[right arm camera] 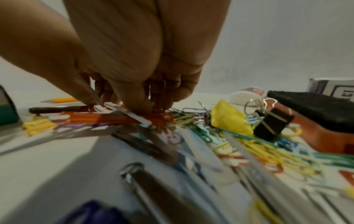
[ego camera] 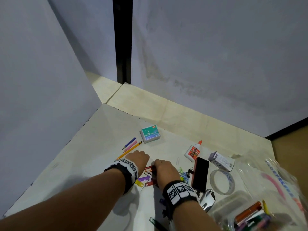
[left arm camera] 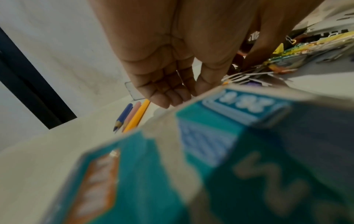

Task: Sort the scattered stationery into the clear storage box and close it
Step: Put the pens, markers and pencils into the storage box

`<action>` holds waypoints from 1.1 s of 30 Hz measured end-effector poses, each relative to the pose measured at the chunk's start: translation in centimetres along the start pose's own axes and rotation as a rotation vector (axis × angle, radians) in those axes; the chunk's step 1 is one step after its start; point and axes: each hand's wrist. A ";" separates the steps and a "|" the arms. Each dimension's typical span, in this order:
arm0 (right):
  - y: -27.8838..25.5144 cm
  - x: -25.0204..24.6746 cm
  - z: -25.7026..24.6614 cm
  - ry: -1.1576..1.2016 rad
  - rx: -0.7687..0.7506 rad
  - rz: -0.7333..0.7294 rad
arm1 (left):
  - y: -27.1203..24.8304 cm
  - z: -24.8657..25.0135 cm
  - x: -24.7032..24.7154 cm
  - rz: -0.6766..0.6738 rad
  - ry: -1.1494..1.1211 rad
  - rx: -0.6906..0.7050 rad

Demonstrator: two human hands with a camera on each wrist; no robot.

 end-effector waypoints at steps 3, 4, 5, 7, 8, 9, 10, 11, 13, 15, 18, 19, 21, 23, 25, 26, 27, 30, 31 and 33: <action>0.3 0.0 0.1 -0.019 0.005 -0.005 | 0.3 -0.2 0.0 0.008 -0.042 -0.029; 0.4 0.0 0.2 -0.022 0.008 -0.010 | 0.4 -0.4 0.1 0.010 -0.063 -0.038; 0.4 0.1 0.1 -0.023 0.013 -0.017 | 0.4 -0.6 0.1 0.008 -0.079 -0.041; 0.6 0.2 0.1 -0.023 0.022 -0.028 | 0.5 -0.9 0.3 -0.003 -0.072 -0.042; 0.6 0.2 0.1 -0.025 0.029 -0.034 | 0.5 -1.0 0.4 -0.012 -0.062 -0.041; 0.7 0.1 0.0 -0.028 0.037 -0.044 | 0.6 -1.1 0.6 -0.023 -0.053 -0.037; 0.7 0.1 0.0 -0.028 0.042 -0.056 | 0.6 -1.2 0.7 -0.035 -0.054 -0.041; 0.6 0.0 0.0 -0.029 0.043 -0.069 | 0.6 -1.3 0.9 -0.044 -0.067 -0.053; 0.6 0.1 0.1 -0.026 0.042 -0.089 | 0.6 -1.4 1.0 -0.052 -0.111 -0.076; 0.4 0.0 0.1 -0.033 0.046 -0.091 | 0.4 -1.7 1.0 -0.056 -0.165 -0.102; 0.2 0.0 0.1 -0.035 0.054 -0.085 | 0.6 -1.9 1.1 -0.030 -0.205 -0.128; 0.2 0.0 0.1 -0.033 0.050 -0.085 | 0.7 -2.0 0.9 -0.008 -0.199 -0.133; 0.1 0.1 0.1 -0.011 0.050 -0.079 | 1.0 -2.3 0.4 0.048 -0.208 -0.172; -0.1 -0.1 0.1 0.048 0.079 -0.053 | 1.3 -2.7 -0.2 0.137 -0.257 -0.236; -0.4 -0.5 0.2 0.108 0.107 0.001 | 1.6 -3.4 -0.4 0.242 -0.333 -0.322; -0.6 -0.7 0.3 0.140 0.113 0.029 | 1.7 -3.7 -0.4 0.288 -0.368 -0.360; -0.7 -0.8 0.3 0.182 0.118 0.057 | 1.8 -4.1 -0.3 0.320 -0.388 -0.385; -1.4 -1.1 0.4 0.353 0.158 0.118 | 2.1 -5.0 -0.1 0.289 -0.363 -0.453; -1.7 -1.2 0.4 0.410 0.172 0.132 | 2.1 -5.2 0.0 0.255 -0.347 -0.473; -2.2 -1.2 0.6 0.510 0.203 0.156 | 2.3 -5.5 -0.1 0.208 -0.318 -0.484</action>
Point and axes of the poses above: each hand's wrist, its own y-axis towards the middle knuckle, its own x-axis out of the palm, z = x × y, and after that the axes turned 14 degrees about x, right-handed
